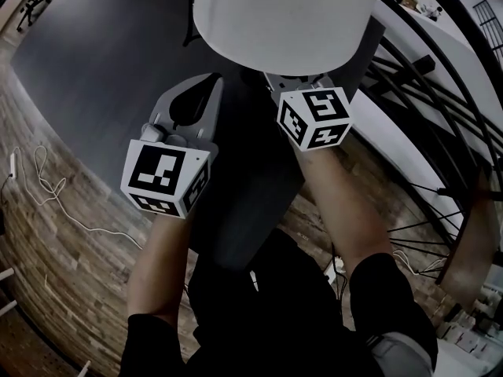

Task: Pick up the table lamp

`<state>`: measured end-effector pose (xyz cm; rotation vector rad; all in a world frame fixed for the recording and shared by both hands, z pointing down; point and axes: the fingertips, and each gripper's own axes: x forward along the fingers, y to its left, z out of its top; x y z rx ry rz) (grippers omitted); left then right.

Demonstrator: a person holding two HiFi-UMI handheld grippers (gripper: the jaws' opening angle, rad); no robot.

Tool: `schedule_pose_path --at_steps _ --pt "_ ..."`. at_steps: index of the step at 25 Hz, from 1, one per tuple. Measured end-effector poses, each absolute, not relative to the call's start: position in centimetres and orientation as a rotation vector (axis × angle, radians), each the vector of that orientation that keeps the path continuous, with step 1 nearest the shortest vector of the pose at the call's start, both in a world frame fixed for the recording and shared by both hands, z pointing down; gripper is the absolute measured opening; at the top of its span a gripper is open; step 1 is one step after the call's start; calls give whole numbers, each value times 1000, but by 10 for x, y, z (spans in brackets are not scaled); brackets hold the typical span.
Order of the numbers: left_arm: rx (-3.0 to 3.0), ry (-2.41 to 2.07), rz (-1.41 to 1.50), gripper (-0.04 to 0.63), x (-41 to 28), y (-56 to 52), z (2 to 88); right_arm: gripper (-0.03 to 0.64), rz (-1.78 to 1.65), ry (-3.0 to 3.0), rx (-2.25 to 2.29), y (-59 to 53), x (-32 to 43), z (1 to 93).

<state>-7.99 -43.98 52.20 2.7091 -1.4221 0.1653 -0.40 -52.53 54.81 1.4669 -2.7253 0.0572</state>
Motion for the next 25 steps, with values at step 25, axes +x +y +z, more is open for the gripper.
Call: schedule_pose_path --at_steps 25 --pt "2644 -1532 226 3 -111 -468 519 135 -49 -2576 1577 -563 -27 548"
